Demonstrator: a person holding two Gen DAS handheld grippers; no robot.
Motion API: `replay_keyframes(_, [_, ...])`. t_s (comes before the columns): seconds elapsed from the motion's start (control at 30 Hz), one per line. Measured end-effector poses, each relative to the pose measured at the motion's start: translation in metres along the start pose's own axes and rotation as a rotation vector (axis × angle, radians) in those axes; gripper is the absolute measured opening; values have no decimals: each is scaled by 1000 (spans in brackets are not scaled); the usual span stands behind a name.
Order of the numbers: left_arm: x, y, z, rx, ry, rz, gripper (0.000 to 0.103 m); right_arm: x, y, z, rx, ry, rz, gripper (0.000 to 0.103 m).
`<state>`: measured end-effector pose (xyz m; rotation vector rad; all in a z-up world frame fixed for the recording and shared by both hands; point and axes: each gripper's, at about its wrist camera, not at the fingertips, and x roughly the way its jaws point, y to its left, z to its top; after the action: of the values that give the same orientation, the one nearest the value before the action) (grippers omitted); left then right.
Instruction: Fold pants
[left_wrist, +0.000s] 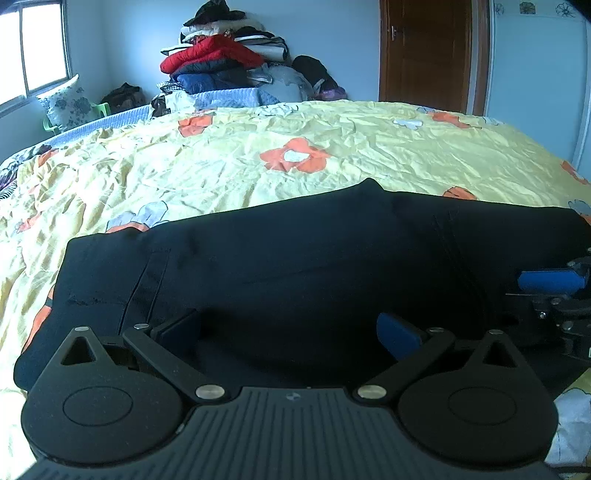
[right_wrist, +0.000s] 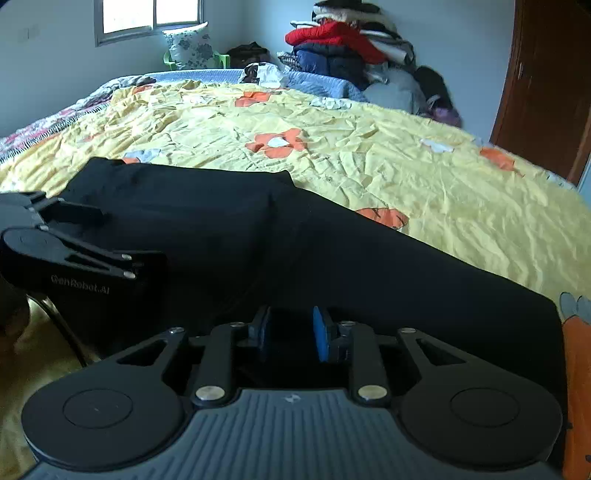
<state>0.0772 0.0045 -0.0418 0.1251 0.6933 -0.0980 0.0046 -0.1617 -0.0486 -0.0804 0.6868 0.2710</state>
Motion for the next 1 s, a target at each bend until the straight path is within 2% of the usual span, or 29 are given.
replay_keyframes(0.13, [-3,-2,-6,-2,-15,9,103,3,-5,-1,47,-22,3,24])
replay_keyframes(0.43, [-8,-5,-17,-11,-70,42,103,-1,-3,-18,108,-131,-22,27])
replay_keyframes(0.5, [-8,-6,-17,-13,-75,47,103,-1,-2,-18,106,-132,-40,36])
replay_keyframes(0.53, [-8,-6,-17,-11,-76,49,103,-1,-2,-17,108,-132,-54,56])
replay_keyframes(0.57, [-8,-6,-18,-12,-77,49,103,-1,-2,-17,113,-127,-87,88])
replay_keyframes(0.6, [-8,-6,-18,-13,-77,47,103,3,-3,-16,133,-104,-167,103])
replay_keyframes(0.63, [-8,-6,-18,-16,-76,45,103,5,-5,-16,159,-85,-204,103])
replay_keyframes(0.7, [-7,-5,-17,-23,-74,39,103,4,-13,-18,205,-89,-162,103])
replay_keyframes(0.87, [-7,-5,-17,-27,-73,37,103,6,-7,-17,185,-84,-193,103])
replay_keyframes(1.0, [-7,-3,-18,-31,-72,32,103,7,-10,-17,211,-82,-187,103])
